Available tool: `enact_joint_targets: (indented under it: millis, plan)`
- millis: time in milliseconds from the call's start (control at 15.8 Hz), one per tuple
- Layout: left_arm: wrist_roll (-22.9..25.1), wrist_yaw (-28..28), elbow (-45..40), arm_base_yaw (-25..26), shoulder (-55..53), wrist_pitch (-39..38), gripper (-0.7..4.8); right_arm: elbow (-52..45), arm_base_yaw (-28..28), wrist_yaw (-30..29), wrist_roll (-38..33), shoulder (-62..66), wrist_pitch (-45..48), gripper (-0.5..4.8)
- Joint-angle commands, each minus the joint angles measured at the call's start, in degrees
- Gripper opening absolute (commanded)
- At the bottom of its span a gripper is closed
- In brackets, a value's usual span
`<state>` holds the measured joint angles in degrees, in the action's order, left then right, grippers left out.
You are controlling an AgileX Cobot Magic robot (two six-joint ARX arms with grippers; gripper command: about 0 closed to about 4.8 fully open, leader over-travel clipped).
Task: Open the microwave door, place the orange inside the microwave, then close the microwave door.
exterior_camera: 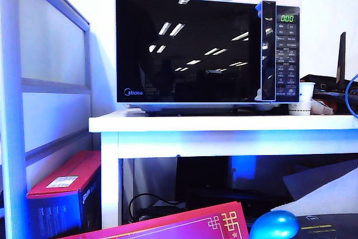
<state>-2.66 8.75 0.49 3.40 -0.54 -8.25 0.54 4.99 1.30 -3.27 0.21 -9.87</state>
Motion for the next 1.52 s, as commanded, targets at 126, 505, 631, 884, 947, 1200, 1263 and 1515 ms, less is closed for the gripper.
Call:
enact_joint_targets:
  millis: [126,505,631,884,947,1200,1263,1515]
  plan:
    - [-12.76,-4.57,6.12,-0.02,-0.13,14.60,-0.03,2.56,0.02,0.46,-3.17,-0.09,11.98,-0.01]
    - [-6.78,-11.23,41.66,0.04,-26.12,14.75,-0.03,21.86,0.02,8.26,-3.17,4.74,11.34,-0.01]
    - [-4.17,-3.93,59.34,0.04,-39.95,13.79,-0.03,28.57,-0.02,8.22,-3.17,11.21,11.47,-0.01]
    - [-2.23,15.74,94.51,-0.07,-65.68,-3.04,-0.03,44.87,-0.07,7.61,-2.47,29.03,11.37,-0.01]
    - [-2.12,18.64,101.74,-0.57,-71.14,-7.30,-0.03,49.07,-0.04,6.97,-1.22,33.03,11.39,-0.01]
    - [-1.88,21.09,114.68,-4.15,-83.03,-11.72,-0.03,65.35,-0.02,-6.97,6.82,48.81,3.89,-0.01]
    - [-1.81,21.79,116.08,-6.51,-85.15,-12.37,-0.03,69.40,-0.04,-11.72,8.00,52.98,0.28,-0.01]
    - [1.46,24.70,118.33,-11.54,-92.13,-13.35,-0.03,78.16,0.07,-18.12,7.98,64.22,-4.39,-0.01]
